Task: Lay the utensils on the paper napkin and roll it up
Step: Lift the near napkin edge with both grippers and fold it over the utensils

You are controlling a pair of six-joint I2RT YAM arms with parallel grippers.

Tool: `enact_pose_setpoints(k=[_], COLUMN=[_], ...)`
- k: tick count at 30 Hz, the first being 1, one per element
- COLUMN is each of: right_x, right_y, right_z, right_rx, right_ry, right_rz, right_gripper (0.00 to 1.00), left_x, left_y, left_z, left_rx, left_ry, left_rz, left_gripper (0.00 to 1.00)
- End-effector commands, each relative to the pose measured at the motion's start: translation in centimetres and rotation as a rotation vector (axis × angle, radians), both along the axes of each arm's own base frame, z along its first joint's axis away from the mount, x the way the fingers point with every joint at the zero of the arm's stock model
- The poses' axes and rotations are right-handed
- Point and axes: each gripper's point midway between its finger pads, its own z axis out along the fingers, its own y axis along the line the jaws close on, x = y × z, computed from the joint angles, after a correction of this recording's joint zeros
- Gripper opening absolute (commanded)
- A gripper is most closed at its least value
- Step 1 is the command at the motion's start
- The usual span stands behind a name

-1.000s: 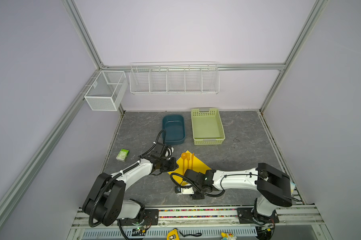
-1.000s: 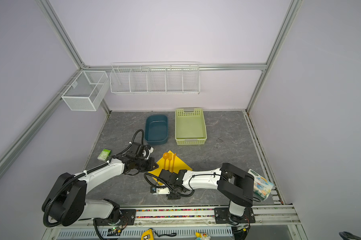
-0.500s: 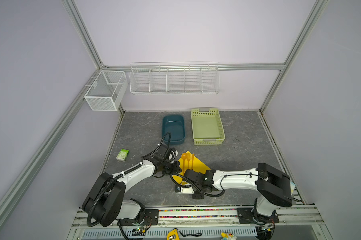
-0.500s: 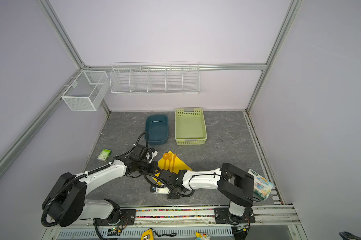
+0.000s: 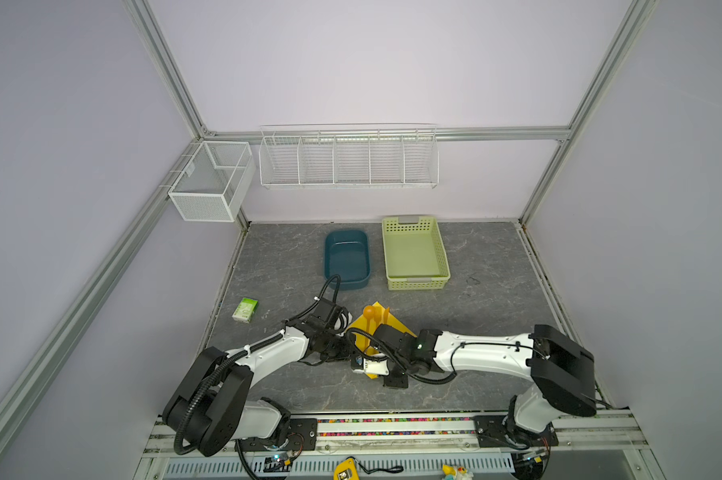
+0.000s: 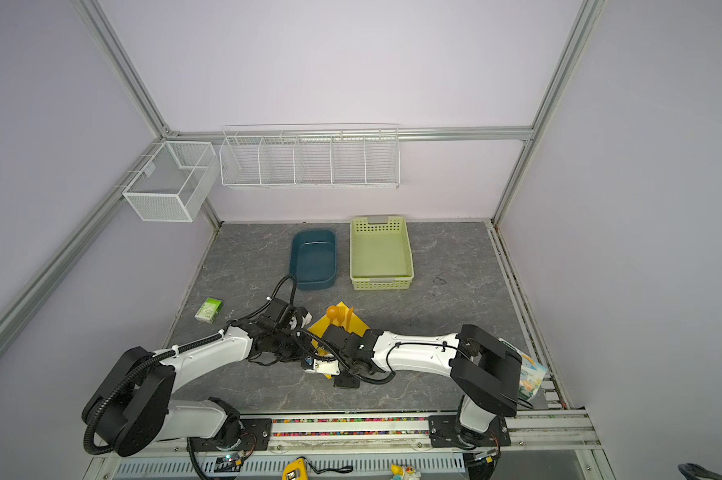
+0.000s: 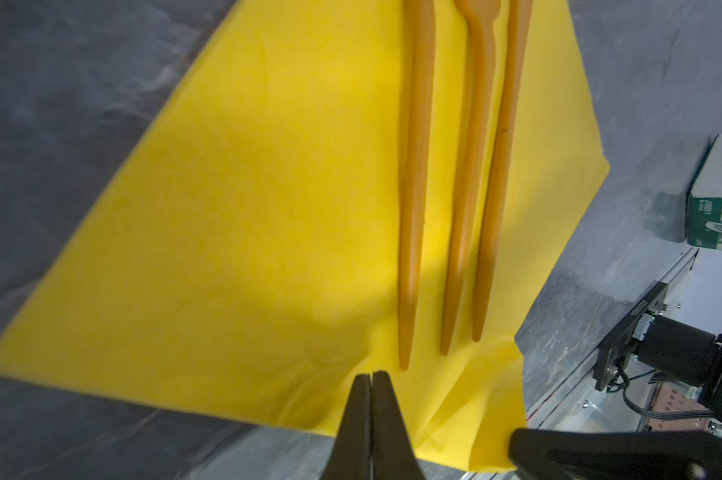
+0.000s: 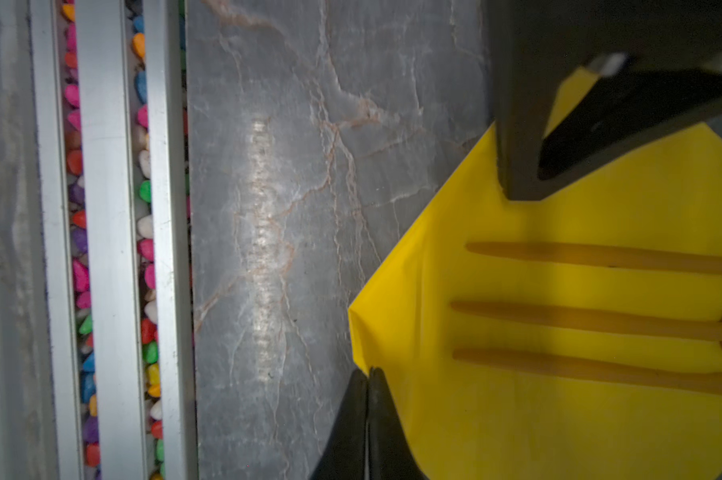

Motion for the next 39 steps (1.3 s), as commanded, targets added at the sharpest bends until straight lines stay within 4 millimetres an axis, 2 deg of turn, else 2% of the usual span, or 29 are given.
enact_pose_setpoints(k=[1, 12, 39], right_x=[0.9, 3.3, 8.0], right_y=[0.4, 0.6, 0.6], right_z=[1.5, 1.7, -0.3], right_rx=[0.038, 0.040, 0.021], right_ry=[0.021, 0.033, 0.068], right_rz=[-0.040, -0.112, -0.291], right_gripper=[0.07, 0.07, 0.07], left_x=[-0.6, -1.4, -1.7], left_y=[0.3, 0.9, 1.4], left_z=[-0.6, -1.4, -2.0], left_rx=[0.012, 0.032, 0.055], left_ry=[0.014, 0.033, 0.046], left_rz=[-0.010, -0.012, -0.003], left_gripper=[0.00, 0.00, 0.00])
